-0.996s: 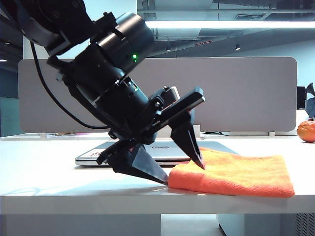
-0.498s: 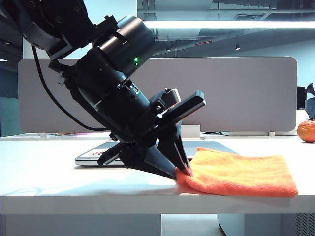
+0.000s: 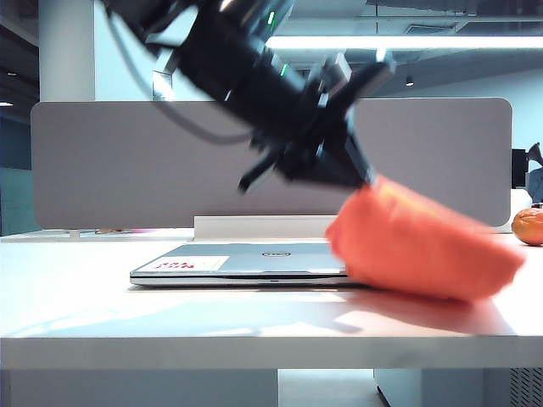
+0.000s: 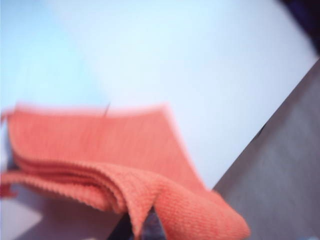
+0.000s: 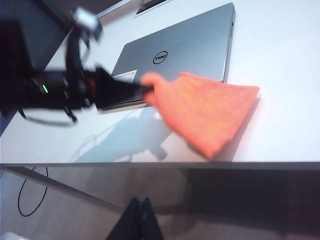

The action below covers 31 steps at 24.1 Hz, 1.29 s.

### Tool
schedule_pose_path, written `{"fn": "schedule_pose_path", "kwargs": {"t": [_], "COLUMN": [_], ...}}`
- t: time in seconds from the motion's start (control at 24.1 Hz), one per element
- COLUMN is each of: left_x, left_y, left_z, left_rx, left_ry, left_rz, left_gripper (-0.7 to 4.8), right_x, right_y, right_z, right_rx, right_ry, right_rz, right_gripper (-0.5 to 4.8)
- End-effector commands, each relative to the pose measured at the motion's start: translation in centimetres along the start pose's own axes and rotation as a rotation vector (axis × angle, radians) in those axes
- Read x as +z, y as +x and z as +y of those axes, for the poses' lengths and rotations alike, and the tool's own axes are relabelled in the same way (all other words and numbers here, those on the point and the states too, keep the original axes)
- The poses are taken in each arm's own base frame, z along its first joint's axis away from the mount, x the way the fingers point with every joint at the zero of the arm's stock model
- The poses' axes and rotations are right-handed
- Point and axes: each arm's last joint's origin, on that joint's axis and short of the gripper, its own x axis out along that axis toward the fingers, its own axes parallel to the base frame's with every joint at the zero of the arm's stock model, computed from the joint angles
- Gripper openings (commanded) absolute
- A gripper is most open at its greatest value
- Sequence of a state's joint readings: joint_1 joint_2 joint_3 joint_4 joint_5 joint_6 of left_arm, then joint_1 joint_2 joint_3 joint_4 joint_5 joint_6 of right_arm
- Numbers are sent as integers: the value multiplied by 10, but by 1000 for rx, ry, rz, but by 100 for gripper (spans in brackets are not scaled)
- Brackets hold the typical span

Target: Pick up the orange rag and put it over the laptop.

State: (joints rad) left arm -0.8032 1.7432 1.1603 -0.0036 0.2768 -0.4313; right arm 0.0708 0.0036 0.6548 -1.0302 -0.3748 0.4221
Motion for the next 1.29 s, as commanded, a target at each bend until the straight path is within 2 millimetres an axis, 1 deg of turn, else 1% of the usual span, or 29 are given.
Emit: {"fn": "schedule_pose_path", "kwargs": {"t": [0.04,0.08,0.12,0.25,0.33,0.37,0.54,0.58,0.62,0.66,0.75,0.83,0.91,1.0,1.12,1.29], "left_x": [31,38,52,75,89,97,108,113,115,120,131,138,150,159,157,139], "left_y": [-11,-14,-20,-32,-42,-48,-59,-63,-63,-64,-55,-47,-35,-28,-29,-32], "left_z": [-17,-21,-26,-22,-12,-3,17,28,34,44,56,58,61,63,71,89], "left_rx": [-3,-5,-7,21,46,69,114,136,143,148,132,121,91,94,131,267], "left_ry": [104,125,156,155,143,130,104,92,88,78,72,76,83,82,51,34], "left_rz": [-33,-48,-80,-142,-182,-203,-239,-257,-267,-276,-275,-277,-281,-277,-235,-47], "left_gripper": [-6,-6,-6,-6,-6,-6,-6,-6,-6,-6,-6,-6,-6,-6,-6,-6], "right_x": [2,2,2,2,2,2,2,2,2,2,2,2,2,2,2,2], "right_y": [-1,-1,-1,-1,-1,-1,-1,-1,-1,-1,-1,-1,-1,-1,-1,-1], "right_z": [1,1,1,1,1,1,1,1,1,1,1,1,1,1,1,1], "right_rx": [7,7,6,6,6,7,7,7,7,7,7,7,7,7,7,6], "right_ry": [-12,-12,-12,-12,-12,-11,-11,-11,-11,-12,-11,-12,-11,-11,-11,-12], "right_rz": [-19,-19,-18,-18,-18,-18,-18,-18,-18,-18,-18,-18,-18,-18,-18,-19], "right_gripper": [-5,-5,-5,-5,-5,-5,-5,-5,-5,-5,-5,-5,-5,-5,-5,-5]}}
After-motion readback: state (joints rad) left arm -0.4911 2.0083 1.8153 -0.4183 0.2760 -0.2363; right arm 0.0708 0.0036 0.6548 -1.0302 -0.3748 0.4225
